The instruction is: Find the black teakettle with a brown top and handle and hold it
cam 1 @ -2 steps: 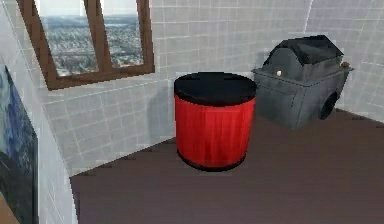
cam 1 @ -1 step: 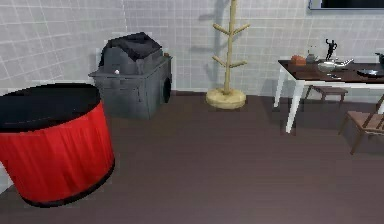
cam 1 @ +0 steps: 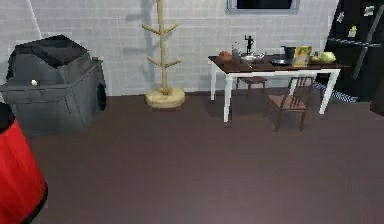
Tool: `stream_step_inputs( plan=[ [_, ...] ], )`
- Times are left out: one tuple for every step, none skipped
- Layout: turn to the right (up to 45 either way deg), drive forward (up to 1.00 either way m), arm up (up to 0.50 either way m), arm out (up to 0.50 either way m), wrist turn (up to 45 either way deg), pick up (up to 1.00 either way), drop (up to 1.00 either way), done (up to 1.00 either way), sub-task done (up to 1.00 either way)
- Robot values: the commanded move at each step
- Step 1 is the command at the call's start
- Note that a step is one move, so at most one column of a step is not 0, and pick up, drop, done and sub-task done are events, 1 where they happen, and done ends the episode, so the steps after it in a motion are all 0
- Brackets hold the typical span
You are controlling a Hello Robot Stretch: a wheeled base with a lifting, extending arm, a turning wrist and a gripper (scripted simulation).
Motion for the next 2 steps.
stream_step_inputs(
  plan=[
    [0.0,0.3,0.0,0.0,0.0,0.0,0.0,0.0,0.0],
    [-6.0,0.0,0.0,0.0,0.0,0.0,0.0,0.0,0.0]
  ],
)
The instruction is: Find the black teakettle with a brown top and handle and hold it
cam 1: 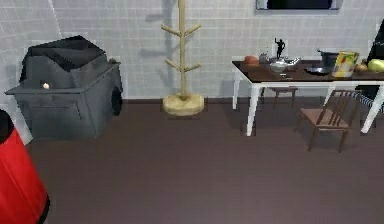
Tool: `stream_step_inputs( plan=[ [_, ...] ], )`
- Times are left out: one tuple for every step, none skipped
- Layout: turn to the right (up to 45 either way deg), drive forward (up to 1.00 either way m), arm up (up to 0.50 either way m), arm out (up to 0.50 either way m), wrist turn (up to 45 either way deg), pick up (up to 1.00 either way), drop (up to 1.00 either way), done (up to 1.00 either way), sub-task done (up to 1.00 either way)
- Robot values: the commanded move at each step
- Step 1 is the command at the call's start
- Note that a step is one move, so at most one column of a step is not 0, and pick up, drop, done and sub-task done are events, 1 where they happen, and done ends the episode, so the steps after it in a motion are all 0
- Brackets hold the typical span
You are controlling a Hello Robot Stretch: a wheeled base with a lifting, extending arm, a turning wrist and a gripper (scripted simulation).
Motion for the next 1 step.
stream_step_inputs(
  plan=[
    [0.0,1.0,0.0,0.0,0.0,0.0,0.0,0.0,0.0]
  ],
)
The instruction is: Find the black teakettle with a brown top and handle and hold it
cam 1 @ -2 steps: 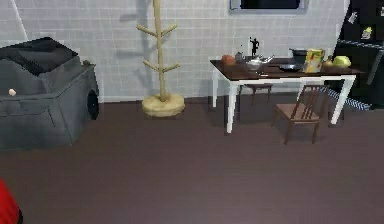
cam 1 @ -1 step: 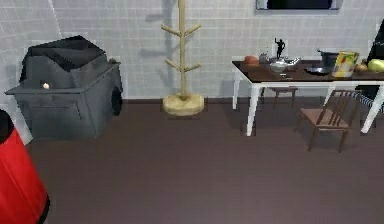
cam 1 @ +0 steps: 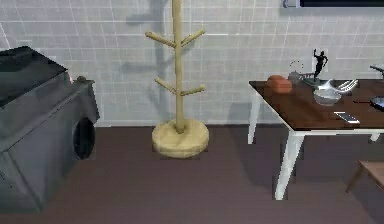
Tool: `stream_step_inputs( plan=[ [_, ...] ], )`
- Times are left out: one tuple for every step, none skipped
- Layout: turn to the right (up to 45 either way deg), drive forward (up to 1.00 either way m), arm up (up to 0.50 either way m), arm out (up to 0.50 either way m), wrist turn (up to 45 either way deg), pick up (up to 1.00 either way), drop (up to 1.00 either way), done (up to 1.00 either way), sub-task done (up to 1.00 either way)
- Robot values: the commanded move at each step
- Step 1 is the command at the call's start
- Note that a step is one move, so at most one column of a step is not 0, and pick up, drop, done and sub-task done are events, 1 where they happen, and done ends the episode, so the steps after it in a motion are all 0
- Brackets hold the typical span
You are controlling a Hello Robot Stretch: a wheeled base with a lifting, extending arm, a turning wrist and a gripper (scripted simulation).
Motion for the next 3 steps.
stream_step_inputs(
  plan=[
    [0.0,1.0,0.0,0.0,0.0,0.0,0.0,0.0,0.0],
    [0.0,0.15,0.0,0.0,0.0,0.0,0.0,0.0,0.0],
    [-36.0,0.0,0.0,0.0,0.0,0.0,0.0,0.0,0.0]
  ],
)
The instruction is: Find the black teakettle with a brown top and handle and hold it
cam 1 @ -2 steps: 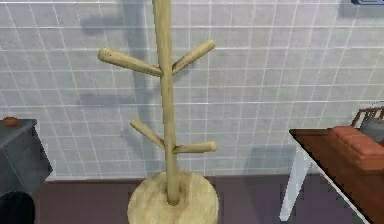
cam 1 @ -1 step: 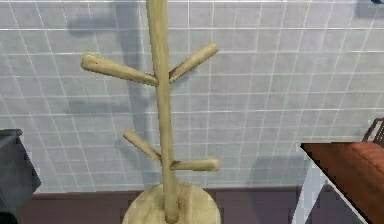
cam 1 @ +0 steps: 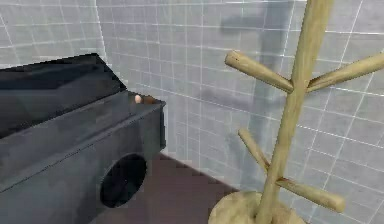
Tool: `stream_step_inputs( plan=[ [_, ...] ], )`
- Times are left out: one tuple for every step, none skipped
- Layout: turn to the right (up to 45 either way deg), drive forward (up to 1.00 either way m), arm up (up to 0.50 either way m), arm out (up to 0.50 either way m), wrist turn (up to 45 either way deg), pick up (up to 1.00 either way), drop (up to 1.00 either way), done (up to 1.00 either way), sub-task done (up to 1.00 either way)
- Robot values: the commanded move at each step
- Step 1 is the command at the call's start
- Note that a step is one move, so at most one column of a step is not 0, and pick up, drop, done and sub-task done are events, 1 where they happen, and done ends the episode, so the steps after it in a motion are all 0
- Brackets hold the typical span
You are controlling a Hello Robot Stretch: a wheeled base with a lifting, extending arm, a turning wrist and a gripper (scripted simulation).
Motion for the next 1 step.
stream_step_inputs(
  plan=[
    [-45.0,0.0,0.0,0.0,0.0,0.0,0.0,0.0,0.0]
  ],
)
